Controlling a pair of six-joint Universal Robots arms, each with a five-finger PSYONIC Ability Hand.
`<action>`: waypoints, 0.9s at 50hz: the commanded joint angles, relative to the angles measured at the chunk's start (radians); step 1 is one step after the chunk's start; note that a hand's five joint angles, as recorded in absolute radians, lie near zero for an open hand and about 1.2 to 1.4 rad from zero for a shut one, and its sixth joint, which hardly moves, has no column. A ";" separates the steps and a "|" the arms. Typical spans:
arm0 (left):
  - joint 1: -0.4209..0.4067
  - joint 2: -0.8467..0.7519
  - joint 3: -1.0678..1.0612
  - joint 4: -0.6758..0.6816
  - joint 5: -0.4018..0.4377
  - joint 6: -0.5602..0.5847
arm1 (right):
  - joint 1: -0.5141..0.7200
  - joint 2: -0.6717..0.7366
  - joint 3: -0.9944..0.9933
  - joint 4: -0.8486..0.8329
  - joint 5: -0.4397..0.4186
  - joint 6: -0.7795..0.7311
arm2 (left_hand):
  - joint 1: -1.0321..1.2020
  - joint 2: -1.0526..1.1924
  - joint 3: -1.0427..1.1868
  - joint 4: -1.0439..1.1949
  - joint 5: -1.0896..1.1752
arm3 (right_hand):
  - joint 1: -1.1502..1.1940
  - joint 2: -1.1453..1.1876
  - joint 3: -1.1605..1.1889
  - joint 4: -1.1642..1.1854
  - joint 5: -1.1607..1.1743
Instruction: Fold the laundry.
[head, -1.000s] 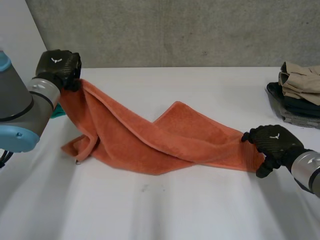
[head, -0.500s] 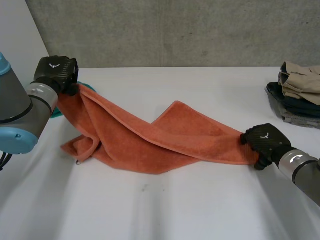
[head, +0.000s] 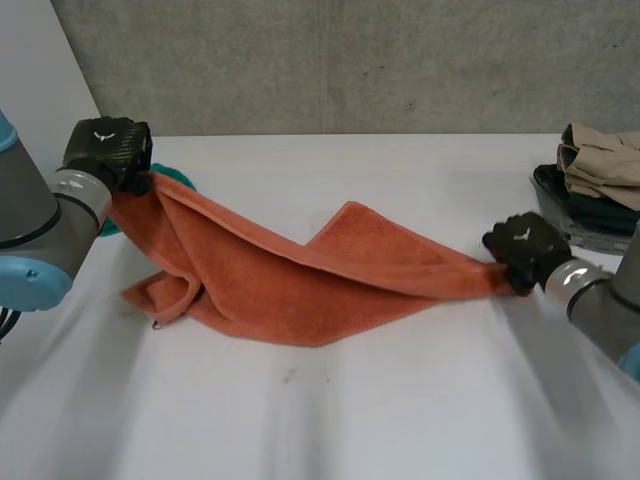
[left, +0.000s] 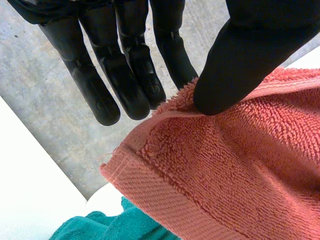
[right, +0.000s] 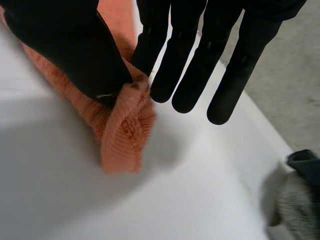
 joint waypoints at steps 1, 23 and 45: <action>-0.008 0.078 -0.016 -0.086 0.007 0.006 | -0.004 -0.130 -0.115 0.153 0.091 -0.013 | 0.251 0.199 0.203 0.195 0.255 | 0.251 0.214 0.209 0.199 0.230; -0.026 0.311 -0.116 -0.481 0.062 0.393 | 0.010 -0.431 -0.374 0.684 0.248 -0.249 | 0.251 0.199 0.203 0.195 0.255 | 0.251 0.214 0.209 0.199 0.230; -0.061 -0.175 0.491 0.458 0.051 0.362 | 0.186 0.042 -0.827 -0.280 0.416 -0.059 | 0.251 0.199 0.203 0.195 0.255 | 0.251 0.214 0.209 0.199 0.230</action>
